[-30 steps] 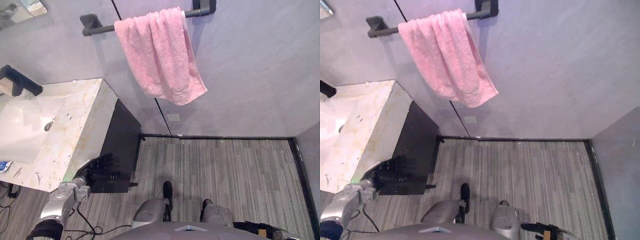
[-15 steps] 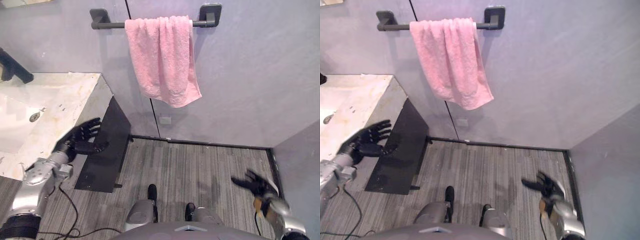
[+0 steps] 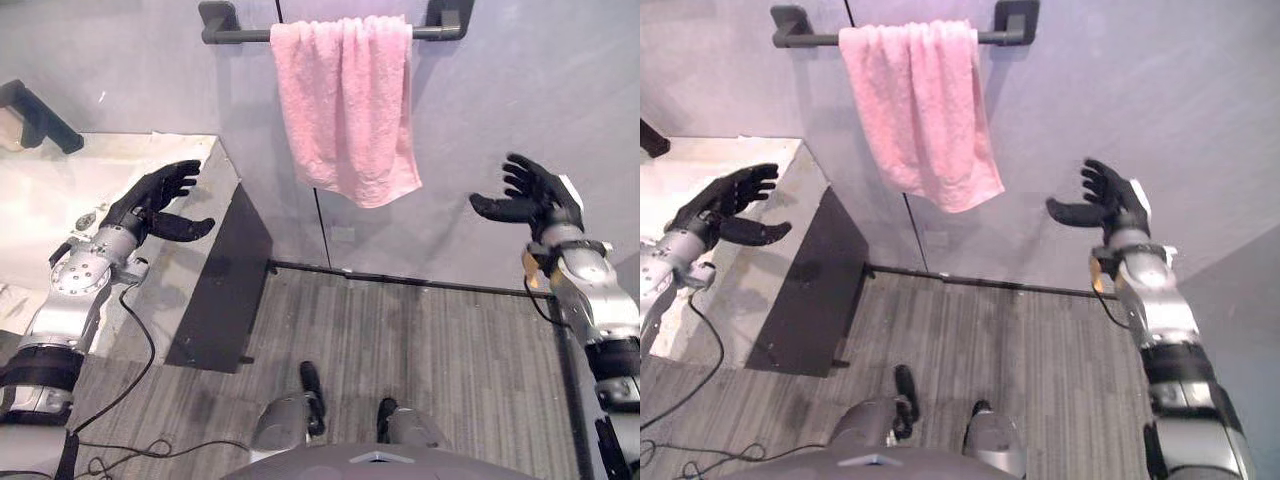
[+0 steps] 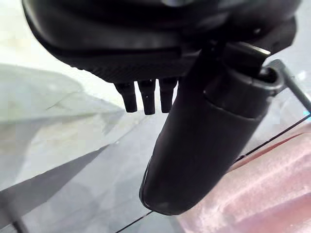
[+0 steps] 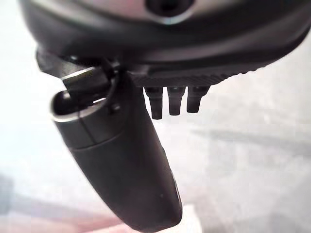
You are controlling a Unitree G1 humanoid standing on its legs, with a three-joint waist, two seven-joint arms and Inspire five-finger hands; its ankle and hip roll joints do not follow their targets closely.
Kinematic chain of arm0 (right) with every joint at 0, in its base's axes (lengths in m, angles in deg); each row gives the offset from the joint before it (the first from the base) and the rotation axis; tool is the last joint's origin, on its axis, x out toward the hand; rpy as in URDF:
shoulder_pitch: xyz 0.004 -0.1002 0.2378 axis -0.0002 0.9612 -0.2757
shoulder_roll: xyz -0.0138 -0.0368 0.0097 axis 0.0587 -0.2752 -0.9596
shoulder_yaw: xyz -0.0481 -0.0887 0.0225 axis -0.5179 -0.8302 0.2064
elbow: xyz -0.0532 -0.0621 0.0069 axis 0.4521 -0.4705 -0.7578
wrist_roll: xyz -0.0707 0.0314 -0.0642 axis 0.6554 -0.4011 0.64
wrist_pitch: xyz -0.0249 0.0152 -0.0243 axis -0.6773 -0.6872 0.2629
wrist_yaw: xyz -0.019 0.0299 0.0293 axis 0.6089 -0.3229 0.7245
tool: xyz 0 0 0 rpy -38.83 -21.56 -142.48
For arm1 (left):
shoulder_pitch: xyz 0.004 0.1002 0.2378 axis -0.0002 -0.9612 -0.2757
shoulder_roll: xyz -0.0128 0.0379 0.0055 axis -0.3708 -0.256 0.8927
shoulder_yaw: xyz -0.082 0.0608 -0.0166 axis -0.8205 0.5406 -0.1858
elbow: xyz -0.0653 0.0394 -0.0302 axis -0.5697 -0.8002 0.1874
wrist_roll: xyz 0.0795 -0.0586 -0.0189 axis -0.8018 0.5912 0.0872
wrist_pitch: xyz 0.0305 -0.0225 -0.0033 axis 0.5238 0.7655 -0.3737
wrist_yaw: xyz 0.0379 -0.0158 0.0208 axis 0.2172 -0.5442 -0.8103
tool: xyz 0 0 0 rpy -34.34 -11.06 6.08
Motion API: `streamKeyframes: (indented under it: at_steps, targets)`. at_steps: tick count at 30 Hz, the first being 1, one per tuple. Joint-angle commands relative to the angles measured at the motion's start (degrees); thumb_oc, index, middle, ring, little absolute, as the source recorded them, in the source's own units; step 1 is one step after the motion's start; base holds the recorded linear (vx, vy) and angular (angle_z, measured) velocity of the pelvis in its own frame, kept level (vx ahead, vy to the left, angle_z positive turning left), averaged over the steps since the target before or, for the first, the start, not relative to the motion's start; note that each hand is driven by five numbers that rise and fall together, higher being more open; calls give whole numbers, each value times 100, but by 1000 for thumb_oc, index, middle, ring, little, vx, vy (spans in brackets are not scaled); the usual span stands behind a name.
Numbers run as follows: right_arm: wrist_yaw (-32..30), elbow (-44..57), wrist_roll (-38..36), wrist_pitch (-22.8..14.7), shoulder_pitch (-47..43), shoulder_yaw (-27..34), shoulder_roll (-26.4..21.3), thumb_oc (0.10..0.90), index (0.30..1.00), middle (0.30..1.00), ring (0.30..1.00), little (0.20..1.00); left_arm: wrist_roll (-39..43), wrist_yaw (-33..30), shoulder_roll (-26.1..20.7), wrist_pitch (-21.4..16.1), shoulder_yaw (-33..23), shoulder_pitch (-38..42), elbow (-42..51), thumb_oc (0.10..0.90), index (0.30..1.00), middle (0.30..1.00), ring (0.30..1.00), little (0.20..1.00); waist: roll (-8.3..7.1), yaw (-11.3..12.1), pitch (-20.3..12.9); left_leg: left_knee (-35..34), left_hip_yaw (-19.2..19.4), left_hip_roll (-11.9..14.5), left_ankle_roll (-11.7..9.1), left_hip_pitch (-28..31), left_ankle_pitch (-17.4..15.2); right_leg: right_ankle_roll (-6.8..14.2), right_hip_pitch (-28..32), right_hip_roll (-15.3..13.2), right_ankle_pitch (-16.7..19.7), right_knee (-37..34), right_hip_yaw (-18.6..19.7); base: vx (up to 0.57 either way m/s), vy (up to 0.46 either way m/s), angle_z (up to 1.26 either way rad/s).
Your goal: Organize the bathroom.
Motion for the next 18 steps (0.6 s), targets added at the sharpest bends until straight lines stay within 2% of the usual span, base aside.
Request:
streamKeyframes:
  at_steps: [1,3,5,7,8,9,10,12,13,14,16,18]
  targets:
    - [24,500,309,-221,-20,160,-69,800,900,900,900,900,27,-161,-446,-604,-953,-81,476,800,900,900,900,900,-280,89,-444,603,-64,-94,155,-268,-169,408,535,169,125,-572,106,191,86,-85]
    - [-7,521,201,-231,-136,135,-33,800,900,900,900,900,80,-115,-552,-598,-983,47,495,800,900,900,900,900,-310,162,-477,503,-187,-241,284,-235,-256,510,470,95,75,-463,149,10,41,-46]
    - [-102,416,202,-266,-356,64,10,800,900,900,900,900,74,-95,-663,-612,-916,270,424,800,900,900,900,900,-316,203,-444,387,-253,-280,364,-202,-248,602,304,16,-31,-161,136,-69,53,-31]
    - [-190,335,128,-282,-732,-74,47,800,900,900,900,900,78,-194,-819,-657,-735,639,280,800,900,900,900,900,-215,191,-290,151,-304,-212,487,-51,-216,792,-435,-82,96,1177,54,-91,92,-31]
    - [-182,358,134,-234,-805,-58,40,800,900,900,900,900,92,-191,-853,-661,-721,729,237,800,900,900,900,900,-194,166,-225,97,-302,-192,509,46,-230,843,-709,-152,172,1502,46,22,62,-26]
    - [-167,395,164,-179,-860,-17,38,800,900,900,900,900,134,-260,-893,-722,-683,781,194,800,900,900,900,900,-189,129,-129,46,-254,-180,496,190,-258,879,-901,-275,278,1459,-10,65,1,-23]
    - [-167,447,150,-150,-868,24,6,800,900,900,900,900,164,-331,-932,-713,-668,781,254,800,900,900,900,900,-193,98,-68,66,-220,-167,423,255,-275,866,-914,-335,312,1013,-36,67,-83,-9]
    - [-198,619,183,-112,-860,111,7,800,900,900,900,900,124,-514,-983,-607,-673,846,421,800,900,900,900,900,-250,13,76,156,-190,-202,371,291,-416,937,-949,-440,677,186,40,24,-155,-17]
    - [-264,736,191,-113,-912,152,12,800,900,900,900,900,109,-636,-1020,-654,-672,950,396,800,900,900,900,900,-323,-97,204,193,-150,-234,379,310,-562,1065,-1207,-538,1177,-294,202,-46,-277,-16]
    - [-324,883,126,-217,-804,195,80,800,900,900,900,900,46,-799,-988,-833,-744,864,372,800,900,900,900,900,-357,-149,303,492,-158,-88,464,154,-682,993,-1503,-400,1185,26,543,-48,-286,-4]
    - [-375,962,68,-233,-705,213,75,800,900,900,900,900,28,-830,-977,-923,-742,780,385,800,900,900,900,900,-408,-148,263,607,-110,-31,426,57,-681,1008,-1436,-411,1090,-72,508,28,-212,35]
    - [-379,952,-77,-243,-696,267,-96,800,900,900,900,900,111,-846,-1025,-848,-719,875,417,800,900,900,900,900,-471,-159,230,707,-147,55,279,-50,-606,961,-1225,-374,1102,-389,433,83,-179,36]
